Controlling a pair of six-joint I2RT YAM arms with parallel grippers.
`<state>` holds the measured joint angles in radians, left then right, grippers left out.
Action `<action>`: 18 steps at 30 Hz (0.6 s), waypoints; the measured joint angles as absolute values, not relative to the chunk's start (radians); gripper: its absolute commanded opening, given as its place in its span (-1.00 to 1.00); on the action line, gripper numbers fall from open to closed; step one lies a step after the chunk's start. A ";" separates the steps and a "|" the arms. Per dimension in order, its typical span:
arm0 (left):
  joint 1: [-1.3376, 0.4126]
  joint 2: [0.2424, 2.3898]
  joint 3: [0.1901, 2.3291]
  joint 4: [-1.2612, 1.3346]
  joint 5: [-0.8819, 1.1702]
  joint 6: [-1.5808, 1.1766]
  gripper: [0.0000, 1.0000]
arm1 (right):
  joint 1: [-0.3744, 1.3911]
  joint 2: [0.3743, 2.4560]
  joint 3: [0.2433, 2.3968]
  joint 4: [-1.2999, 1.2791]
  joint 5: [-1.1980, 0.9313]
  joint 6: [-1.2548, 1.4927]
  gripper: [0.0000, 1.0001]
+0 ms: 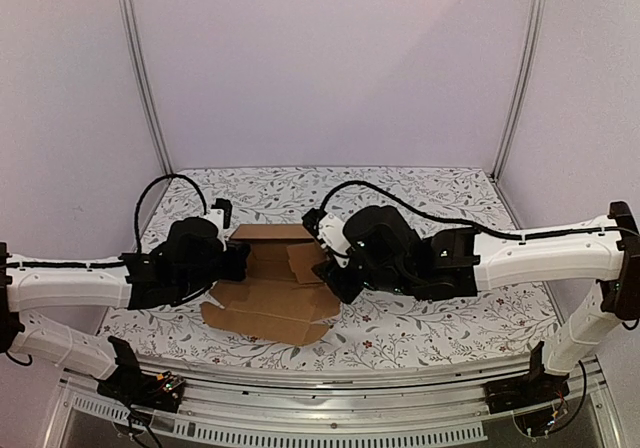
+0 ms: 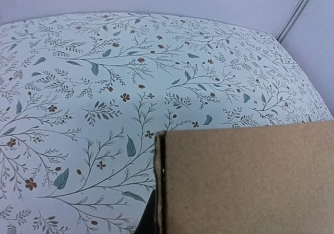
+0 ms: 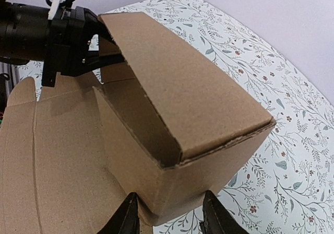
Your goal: Fold the paper box
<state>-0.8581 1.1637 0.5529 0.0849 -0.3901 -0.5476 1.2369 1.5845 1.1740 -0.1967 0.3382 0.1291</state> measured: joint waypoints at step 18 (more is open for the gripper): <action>-0.945 1.235 0.619 -0.042 -0.575 -0.689 -1.00 | 1.255 1.715 1.196 -0.060 0.634 0.221 -0.12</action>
